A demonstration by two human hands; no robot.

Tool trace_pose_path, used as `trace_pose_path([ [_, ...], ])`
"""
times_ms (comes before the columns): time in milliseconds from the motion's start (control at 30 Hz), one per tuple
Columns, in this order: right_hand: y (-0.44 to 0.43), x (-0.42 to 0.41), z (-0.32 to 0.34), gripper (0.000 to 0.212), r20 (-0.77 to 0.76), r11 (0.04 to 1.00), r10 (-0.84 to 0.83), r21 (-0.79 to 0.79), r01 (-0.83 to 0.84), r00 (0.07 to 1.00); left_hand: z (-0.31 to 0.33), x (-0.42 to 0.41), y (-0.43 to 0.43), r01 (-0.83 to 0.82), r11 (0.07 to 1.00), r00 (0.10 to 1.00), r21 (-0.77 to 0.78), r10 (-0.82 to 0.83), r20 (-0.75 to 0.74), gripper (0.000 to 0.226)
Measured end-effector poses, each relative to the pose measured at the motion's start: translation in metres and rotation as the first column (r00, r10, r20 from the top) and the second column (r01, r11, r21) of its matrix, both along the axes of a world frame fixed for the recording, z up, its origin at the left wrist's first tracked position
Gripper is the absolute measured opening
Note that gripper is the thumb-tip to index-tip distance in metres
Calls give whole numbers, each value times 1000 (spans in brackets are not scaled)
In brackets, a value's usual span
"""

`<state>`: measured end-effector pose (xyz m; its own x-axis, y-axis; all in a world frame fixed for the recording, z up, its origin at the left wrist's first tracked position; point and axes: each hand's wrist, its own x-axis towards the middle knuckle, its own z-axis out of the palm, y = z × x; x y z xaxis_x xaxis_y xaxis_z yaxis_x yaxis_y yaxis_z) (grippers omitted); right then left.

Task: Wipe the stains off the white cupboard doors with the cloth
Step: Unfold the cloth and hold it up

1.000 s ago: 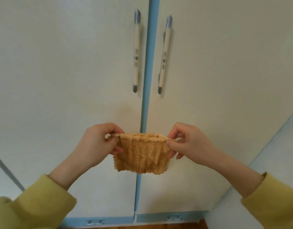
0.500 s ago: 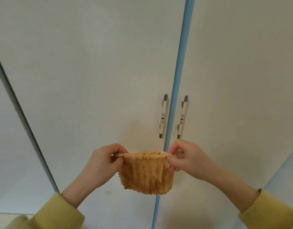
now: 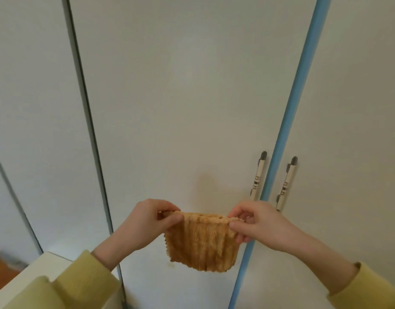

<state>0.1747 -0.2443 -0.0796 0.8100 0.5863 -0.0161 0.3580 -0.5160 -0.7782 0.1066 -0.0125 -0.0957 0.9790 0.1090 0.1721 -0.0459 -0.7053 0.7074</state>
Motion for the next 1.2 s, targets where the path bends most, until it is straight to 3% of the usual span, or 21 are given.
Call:
trace_pose_path([
  [133,8,1,2,9,-3,1000,16,-9,-16,1000,0,-4,8,-6,999,1000,-48,5,-30,10],
  [433,51,-11,-3,12,56,999,-15,47,12,998,0,-13,51,16,999,1000,32,-16,8,18],
  [567,98,-26,-14,11,51,998,-33,56,30,998,-7,-23,98,41,997,999,61,-43,25,26],
  [933,253,-74,-26,16,9,968,-221,124,219,975,-8,-41,257,190,972,980,137,-197,34,21],
  [1200,319,-95,-47,16,-7,959,-270,82,270,963,-27,-47,326,261,951,965,168,-261,-20,22],
])
